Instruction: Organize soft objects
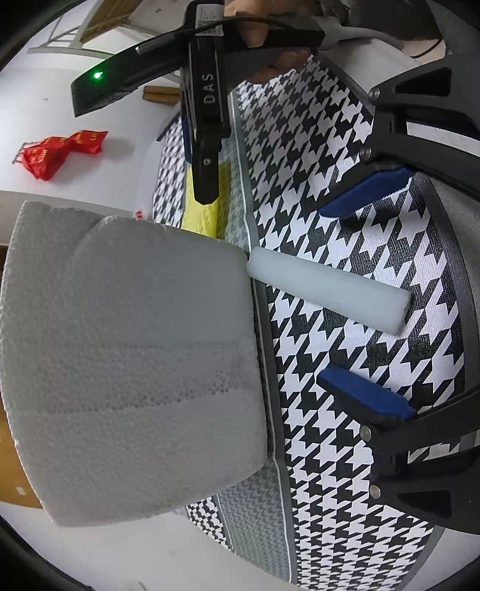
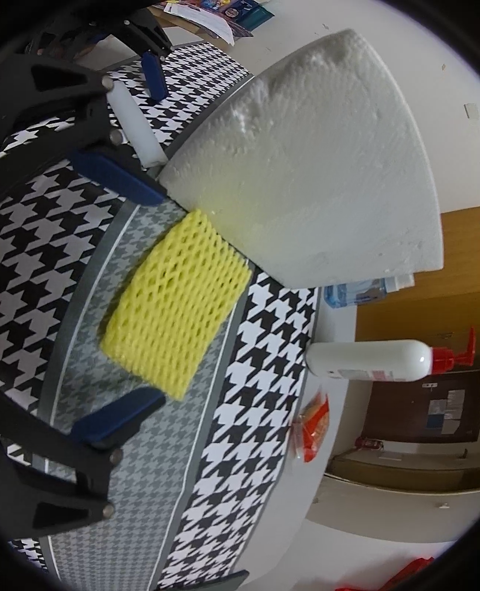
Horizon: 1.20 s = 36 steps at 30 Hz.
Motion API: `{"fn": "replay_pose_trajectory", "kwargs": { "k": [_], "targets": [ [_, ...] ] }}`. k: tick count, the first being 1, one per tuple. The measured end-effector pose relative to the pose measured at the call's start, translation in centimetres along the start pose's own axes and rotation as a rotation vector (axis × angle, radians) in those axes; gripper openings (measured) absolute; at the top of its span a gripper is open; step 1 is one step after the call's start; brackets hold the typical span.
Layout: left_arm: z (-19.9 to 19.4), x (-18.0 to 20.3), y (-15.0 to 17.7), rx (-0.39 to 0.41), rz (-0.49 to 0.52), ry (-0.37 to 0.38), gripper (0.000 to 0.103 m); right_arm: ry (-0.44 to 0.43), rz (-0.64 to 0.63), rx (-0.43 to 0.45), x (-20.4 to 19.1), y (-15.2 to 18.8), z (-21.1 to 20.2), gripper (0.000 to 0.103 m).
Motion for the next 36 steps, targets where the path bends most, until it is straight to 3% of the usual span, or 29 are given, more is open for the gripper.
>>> {"fn": "replay_pose_trajectory", "kwargs": {
  "k": [4,14,19,24,36],
  "targets": [
    [0.2,0.1,0.0,-0.014,0.01,-0.011,0.091,0.015,0.0,-0.02,-0.1,0.1,0.6,0.078],
    [0.5,0.3,0.0,-0.047,0.034,-0.032,0.099,0.03,0.005,-0.023,-0.1,-0.1,1.3,0.065],
    [0.7,0.7,-0.1,-0.056,0.045,-0.04,0.1,0.035,0.004,-0.013,-0.1,0.0,1.1,0.044],
    [0.9,0.8,-0.1,-0.065,0.046,-0.049,0.102,0.002,0.019,-0.002,0.3,0.2,0.5,0.034],
    [0.9,0.6,-0.1,-0.064,0.045,-0.049,0.102,-0.033,0.017,0.071,-0.1,1.1,-2.8,0.024]
  ]
}}
Point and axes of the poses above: each gripper's, at about its wrist camera, not at the fingertips, and z roughly the way its jaws point, x to its right, y to its underside, the point moved 2 cm from there along z, roughly the way its jaws point, and after that the axes turned 8 degrees about -x, right-handed, at the moved point
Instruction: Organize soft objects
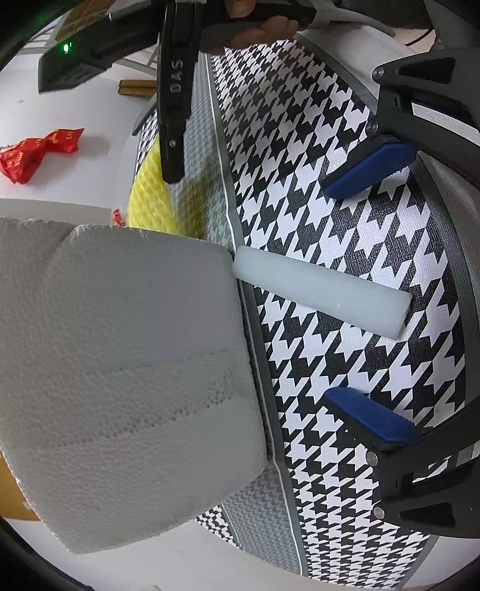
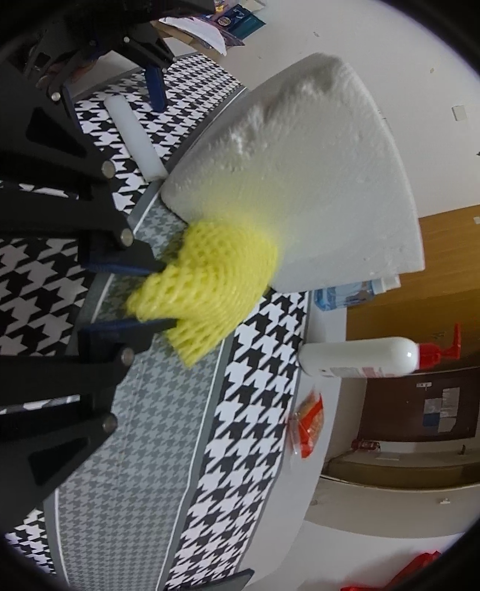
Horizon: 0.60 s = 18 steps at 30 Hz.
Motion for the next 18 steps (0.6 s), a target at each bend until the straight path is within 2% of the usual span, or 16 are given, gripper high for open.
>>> {"fn": "replay_pose_trajectory", "kwargs": {
  "k": [13,16,18],
  "targets": [
    [-0.2,-1.8,0.7,0.029,-0.088,-0.002,0.1,0.002,0.001,0.081,-0.5,2.2,-5.1,0.024],
    [-0.4,-1.6,1.0,0.036,-0.064,-0.029,0.09,0.015,-0.006,0.079,-0.4,2.7,-5.5,0.024],
    [-0.6,-1.6,1.3,0.047,-0.043,-0.03,0.076,0.033,-0.002,0.079,-0.1,2.9,-5.5,0.024]
  ]
}}
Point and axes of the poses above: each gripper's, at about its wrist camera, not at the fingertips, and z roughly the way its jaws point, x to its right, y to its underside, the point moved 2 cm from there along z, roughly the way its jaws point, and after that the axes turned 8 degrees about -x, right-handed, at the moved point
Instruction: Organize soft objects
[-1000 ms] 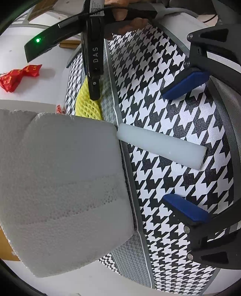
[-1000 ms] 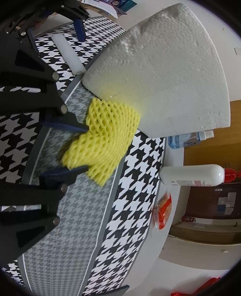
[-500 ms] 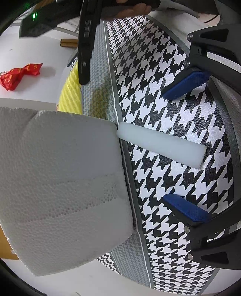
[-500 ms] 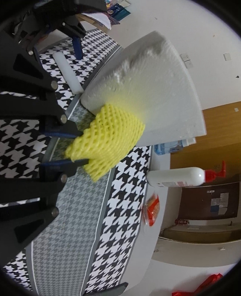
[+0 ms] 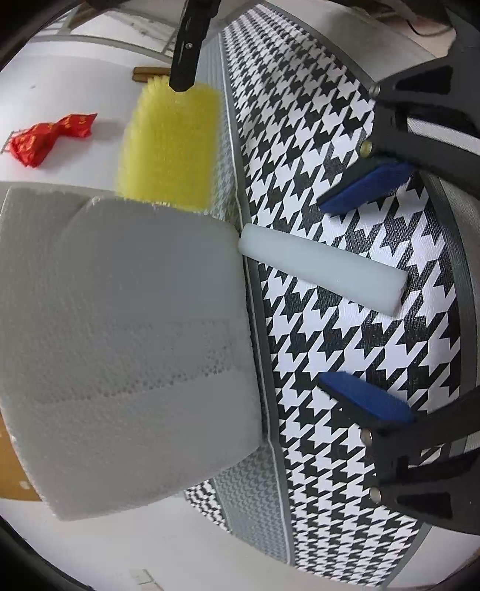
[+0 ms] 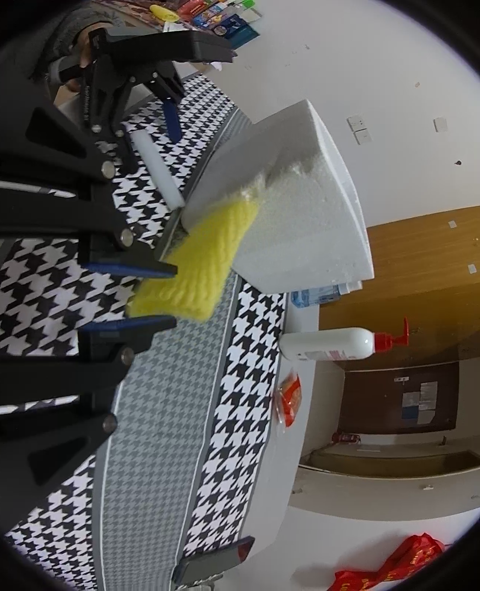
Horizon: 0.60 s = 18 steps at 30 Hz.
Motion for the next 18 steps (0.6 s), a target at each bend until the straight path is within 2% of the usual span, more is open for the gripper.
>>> {"fn": "replay_pose_trajectory", "kwargs": {
  "k": [2,3,5,8,10,11,12,15,18],
  "targets": [
    [-0.3,0.3,0.2,0.015,0.014,0.009,0.064,0.008,0.002,-0.012,0.1,0.4,-0.2,0.024],
    [-0.6,0.5,0.3,0.019,0.019,0.01,0.053,0.01,0.004,-0.014,0.2,0.7,-0.3,0.024],
    [-0.9,0.6,0.5,0.026,0.023,0.017,0.037,0.015,0.004,-0.028,0.3,1.2,-0.3,0.024],
    [-1.5,0.7,0.9,0.029,0.037,0.049,0.022,0.024,0.016,-0.027,0.5,1.6,-0.4,0.028],
    [-1.9,0.7,1.1,0.029,0.038,0.047,0.022,0.046,0.012,-0.027,0.6,1.7,-0.4,0.059],
    [-2.0,0.7,1.1,0.027,0.033,0.055,0.022,0.044,0.003,-0.025,0.4,1.8,-0.4,0.066],
    [-2.0,0.7,1.1,0.028,0.031,0.054,0.022,0.035,-0.01,-0.02,0.2,1.8,-0.5,0.069],
    [-2.1,0.3,1.1,0.028,0.028,0.055,0.022,-0.002,-0.057,-0.026,-0.7,1.4,0.1,0.069],
    [-1.9,0.1,0.9,0.034,0.029,0.05,0.022,0.014,-0.08,-0.054,-1.2,0.6,1.8,0.069]
  ]
}}
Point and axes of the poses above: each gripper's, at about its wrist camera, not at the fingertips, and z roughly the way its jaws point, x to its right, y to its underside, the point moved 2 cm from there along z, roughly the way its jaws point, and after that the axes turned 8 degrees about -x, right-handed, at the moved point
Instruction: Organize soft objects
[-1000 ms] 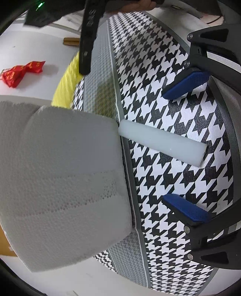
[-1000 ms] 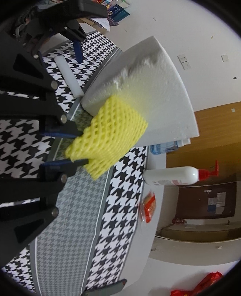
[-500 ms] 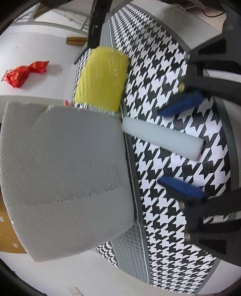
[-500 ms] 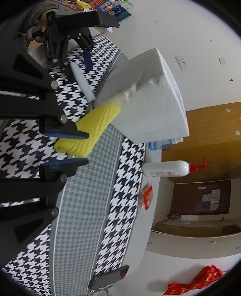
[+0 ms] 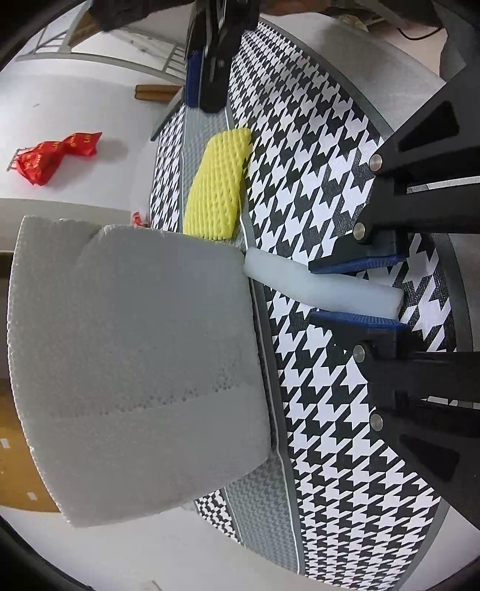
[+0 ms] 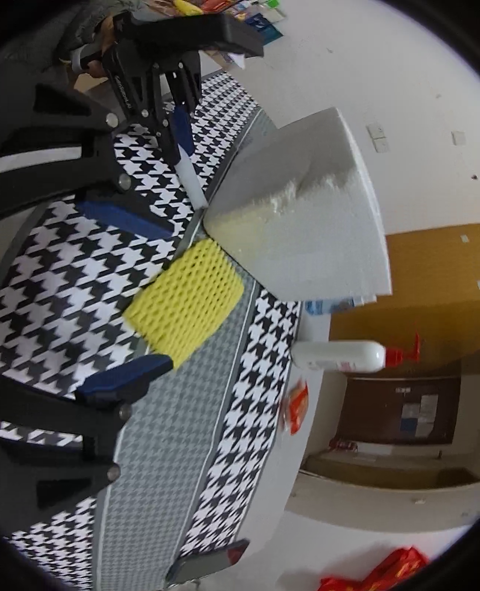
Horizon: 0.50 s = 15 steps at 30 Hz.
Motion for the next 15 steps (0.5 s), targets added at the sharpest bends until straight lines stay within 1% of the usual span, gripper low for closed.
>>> {"fn": "replay_pose_trajectory", "kwargs": {
  "k": [6,9,15],
  "targets": [
    [0.3,0.3,0.2,0.017,0.002,-0.003,0.022,0.014,-0.031,-0.061,-0.1,-0.9,3.2,0.069],
    [0.3,0.8,0.5,0.028,0.016,-0.023,0.023,0.03,-0.044,-0.082,0.1,-1.0,4.1,0.069],
    [0.2,0.8,0.7,0.033,0.009,-0.013,0.023,0.028,-0.044,-0.112,0.5,-1.4,5.2,0.069]
  ]
}}
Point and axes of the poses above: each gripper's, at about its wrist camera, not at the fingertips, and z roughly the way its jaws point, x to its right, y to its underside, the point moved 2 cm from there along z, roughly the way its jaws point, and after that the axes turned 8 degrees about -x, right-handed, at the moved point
